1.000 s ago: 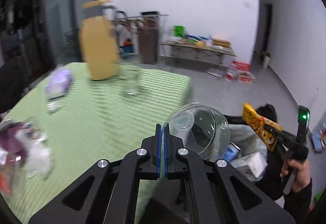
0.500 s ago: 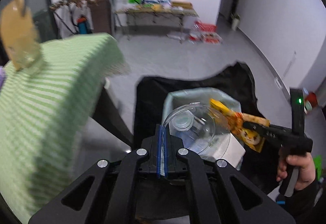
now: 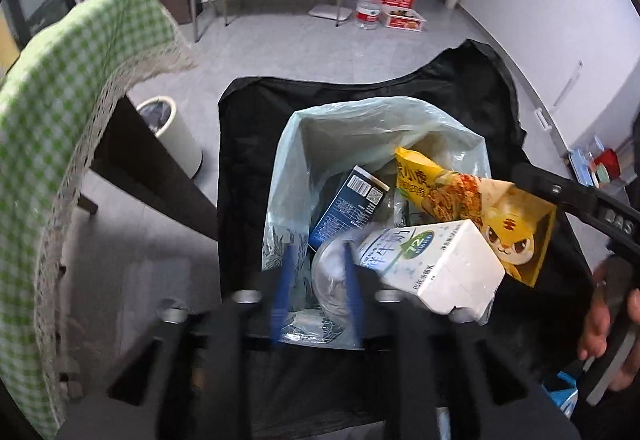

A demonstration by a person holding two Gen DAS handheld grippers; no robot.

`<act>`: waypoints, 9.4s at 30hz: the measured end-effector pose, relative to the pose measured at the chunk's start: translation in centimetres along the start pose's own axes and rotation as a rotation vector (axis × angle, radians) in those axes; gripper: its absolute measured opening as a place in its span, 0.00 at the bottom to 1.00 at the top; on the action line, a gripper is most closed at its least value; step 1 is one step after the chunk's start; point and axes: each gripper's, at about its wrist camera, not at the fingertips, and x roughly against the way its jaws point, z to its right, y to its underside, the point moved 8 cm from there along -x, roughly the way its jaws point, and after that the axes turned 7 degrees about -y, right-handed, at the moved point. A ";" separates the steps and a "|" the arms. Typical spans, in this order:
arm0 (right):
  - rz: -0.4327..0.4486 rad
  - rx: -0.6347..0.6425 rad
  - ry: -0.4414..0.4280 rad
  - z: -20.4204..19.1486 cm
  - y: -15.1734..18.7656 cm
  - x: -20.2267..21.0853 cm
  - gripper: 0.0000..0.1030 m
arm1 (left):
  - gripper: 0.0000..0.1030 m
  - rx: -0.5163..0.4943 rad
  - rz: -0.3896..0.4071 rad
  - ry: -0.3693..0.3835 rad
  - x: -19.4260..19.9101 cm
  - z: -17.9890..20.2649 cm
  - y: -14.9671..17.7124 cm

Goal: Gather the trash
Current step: 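Drop the yellow bag into the trash bag while the left tool drops a clear plastic cup, then return both tools over the table toward the clear container and wrappers, then grasp the clear straw with the right tool while the left tool grasps the clear plastic container, then carry the straw and container to the trash bag and open both tools, then move both open tools back over the table toward the remaining wrappers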

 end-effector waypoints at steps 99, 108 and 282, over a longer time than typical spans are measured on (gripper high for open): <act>-0.171 1.113 -0.578 -52.9 26.2 -3.2 0.64 | 0.93 1.133 0.450 -0.496 37.5 -45.2 39.7; -0.156 1.158 -0.643 -52.3 27.8 -1.0 0.08 | 0.93 1.155 0.435 -0.462 36.9 -45.5 39.3; 0.185 0.717 -0.308 -44.5 6.1 4.6 0.72 | 0.90 0.868 0.609 -0.710 41.1 -45.4 22.5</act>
